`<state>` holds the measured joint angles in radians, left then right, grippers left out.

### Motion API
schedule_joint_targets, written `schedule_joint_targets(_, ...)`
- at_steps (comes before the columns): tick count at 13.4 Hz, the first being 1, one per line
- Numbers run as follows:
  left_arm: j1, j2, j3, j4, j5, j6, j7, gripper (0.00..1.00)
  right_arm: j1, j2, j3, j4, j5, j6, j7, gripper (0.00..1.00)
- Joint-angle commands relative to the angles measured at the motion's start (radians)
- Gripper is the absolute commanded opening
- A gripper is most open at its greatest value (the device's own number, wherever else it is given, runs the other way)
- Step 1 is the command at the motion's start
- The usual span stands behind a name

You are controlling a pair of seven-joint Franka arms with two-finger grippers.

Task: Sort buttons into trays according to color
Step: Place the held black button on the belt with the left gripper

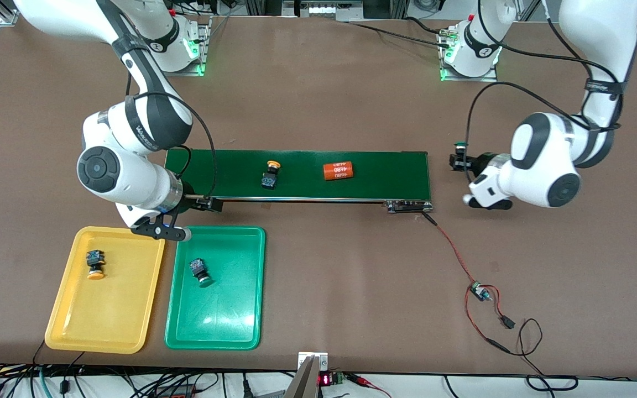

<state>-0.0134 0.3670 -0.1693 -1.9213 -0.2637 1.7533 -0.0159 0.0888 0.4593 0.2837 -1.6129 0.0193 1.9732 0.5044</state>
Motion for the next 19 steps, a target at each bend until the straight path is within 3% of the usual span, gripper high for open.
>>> schedule_joint_targets(1, -0.02, 0.013, -0.053, 0.005, -0.037, 0.107, -0.016, 0.15, 0.0, -0.108, 0.0, -0.151, 0.011, 0.051, 0.014, 0.89)
schedule_joint_targets(5, -0.085, 0.061, -0.072, -0.007, -0.103, 0.244, -0.012, 0.16, -0.003, -0.25, 0.009, -0.424, 0.01, 0.304, 0.003, 0.89)
schedule_joint_targets(8, -0.132, 0.078, -0.072, -0.01, -0.112, 0.29, -0.012, 0.26, -0.007, -0.286, 0.029, -0.509, 0.01, 0.368, 0.014, 0.89)
schedule_joint_targets(9, -0.134, 0.079, -0.072, -0.01, -0.111, 0.293, -0.007, 0.4, -0.008, -0.288, 0.035, -0.519, 0.01, 0.368, 0.014, 0.89)
schedule_joint_targets(10, -0.134, 0.076, -0.07, -0.01, -0.109, 0.292, 0.005, 0.99, -0.008, -0.288, 0.037, -0.524, 0.008, 0.366, 0.025, 0.89)
schedule_joint_targets(12, -0.132, 0.032, -0.058, -0.005, -0.1, 0.279, 0.022, 1.0, -0.003, -0.284, 0.046, -0.522, -0.036, 0.357, 0.086, 0.89)
schedule_joint_targets(16, -0.126, -0.109, 0.059, 0.011, -0.092, 0.195, 0.025, 1.0, 0.003, -0.255, 0.093, -0.51, -0.16, 0.339, 0.229, 0.89)
schedule_joint_targets(19, -0.119, -0.16, 0.119, 0.117, 0.079, 0.106, 0.025, 1.0, 0.012, -0.209, 0.113, -0.489, -0.303, 0.348, 0.241, 0.89)
